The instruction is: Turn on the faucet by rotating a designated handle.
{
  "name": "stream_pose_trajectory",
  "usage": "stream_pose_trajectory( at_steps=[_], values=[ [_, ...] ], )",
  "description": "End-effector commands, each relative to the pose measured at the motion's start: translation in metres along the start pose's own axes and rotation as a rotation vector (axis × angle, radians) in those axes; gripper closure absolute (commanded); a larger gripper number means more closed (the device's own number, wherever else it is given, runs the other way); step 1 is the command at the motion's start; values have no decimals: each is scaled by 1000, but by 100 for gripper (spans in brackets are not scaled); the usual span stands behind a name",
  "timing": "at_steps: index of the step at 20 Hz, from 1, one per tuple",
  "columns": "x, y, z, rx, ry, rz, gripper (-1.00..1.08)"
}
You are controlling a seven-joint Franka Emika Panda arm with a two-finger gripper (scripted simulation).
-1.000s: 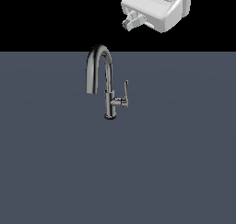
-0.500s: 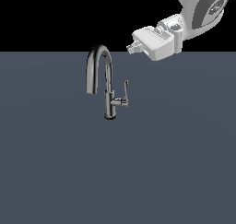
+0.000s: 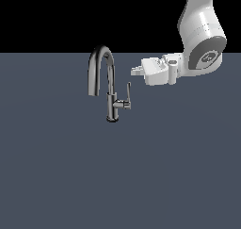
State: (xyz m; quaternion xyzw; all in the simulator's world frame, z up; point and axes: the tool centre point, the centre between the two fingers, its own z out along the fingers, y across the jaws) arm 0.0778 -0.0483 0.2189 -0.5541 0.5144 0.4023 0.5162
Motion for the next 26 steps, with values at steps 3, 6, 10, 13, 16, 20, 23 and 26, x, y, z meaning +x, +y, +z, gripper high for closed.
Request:
stream_pose_trajectory(
  at_steps=[3,6,10,13,16,20,23,26],
  values=[
    [27,-3,5,79,-60,75,108],
    [40,-4,9,117,-89,112,108],
    [51,-5,13,151,-116,145,108],
    [56,-5,14,165,-127,158,108],
    [57,-5,15,168,-129,161,108],
    [57,-4,15,167,-129,161,108],
    [55,3,16,167,-129,161,108],
    [52,11,18,167,-129,161,108]
  ],
)
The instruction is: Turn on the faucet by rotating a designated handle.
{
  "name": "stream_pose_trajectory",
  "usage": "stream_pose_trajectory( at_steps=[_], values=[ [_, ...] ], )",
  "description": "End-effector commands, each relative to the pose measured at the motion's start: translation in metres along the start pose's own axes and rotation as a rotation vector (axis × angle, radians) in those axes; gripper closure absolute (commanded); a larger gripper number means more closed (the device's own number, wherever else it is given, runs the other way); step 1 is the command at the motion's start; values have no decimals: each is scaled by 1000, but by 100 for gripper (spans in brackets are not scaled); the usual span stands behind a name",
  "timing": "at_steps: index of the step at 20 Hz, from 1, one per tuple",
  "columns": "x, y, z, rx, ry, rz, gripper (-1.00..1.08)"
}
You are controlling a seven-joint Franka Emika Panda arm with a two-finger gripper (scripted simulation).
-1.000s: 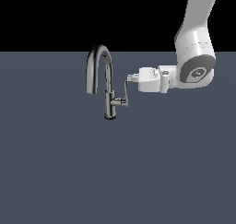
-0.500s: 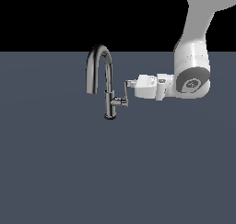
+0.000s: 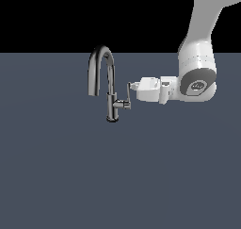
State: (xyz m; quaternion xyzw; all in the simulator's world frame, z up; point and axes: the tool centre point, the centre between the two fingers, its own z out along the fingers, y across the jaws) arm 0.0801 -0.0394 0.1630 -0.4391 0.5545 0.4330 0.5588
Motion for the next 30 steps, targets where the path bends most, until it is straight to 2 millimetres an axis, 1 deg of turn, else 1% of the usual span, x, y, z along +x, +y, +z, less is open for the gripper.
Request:
stream_pose_trajectory(
  at_steps=[1,15,16,17,30],
  values=[
    [-1,7,0,0,0,0,108],
    [-6,48,0,0,0,0,108],
    [-6,48,0,0,0,0,108],
    [-5,42,-7,15,7,-4,108],
    [30,96,0,2,0,-1,108]
  ],
)
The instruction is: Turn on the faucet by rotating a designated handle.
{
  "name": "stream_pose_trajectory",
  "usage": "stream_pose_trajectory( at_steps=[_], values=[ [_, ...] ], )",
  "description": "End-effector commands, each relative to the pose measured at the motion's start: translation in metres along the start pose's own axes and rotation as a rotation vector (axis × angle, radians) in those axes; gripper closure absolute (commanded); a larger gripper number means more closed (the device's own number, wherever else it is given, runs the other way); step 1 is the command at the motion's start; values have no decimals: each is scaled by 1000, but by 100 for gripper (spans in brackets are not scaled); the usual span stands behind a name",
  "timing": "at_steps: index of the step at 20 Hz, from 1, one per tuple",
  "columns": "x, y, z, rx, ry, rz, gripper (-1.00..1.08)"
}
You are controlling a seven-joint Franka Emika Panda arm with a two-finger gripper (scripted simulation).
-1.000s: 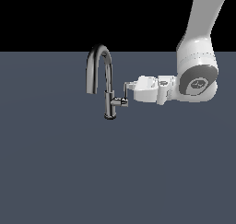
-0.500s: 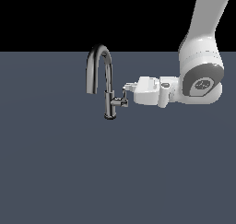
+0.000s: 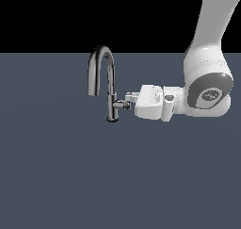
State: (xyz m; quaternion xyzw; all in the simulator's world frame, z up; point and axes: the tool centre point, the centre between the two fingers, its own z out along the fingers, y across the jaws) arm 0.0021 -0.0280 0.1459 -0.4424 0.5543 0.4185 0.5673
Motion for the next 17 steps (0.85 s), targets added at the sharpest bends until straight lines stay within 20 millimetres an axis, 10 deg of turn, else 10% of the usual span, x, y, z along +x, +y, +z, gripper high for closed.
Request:
stream_pose_trajectory(
  at_steps=[1,17],
  values=[
    [16,22,7,-19,-6,27,108],
    [79,31,7,-19,-6,26,108]
  ],
)
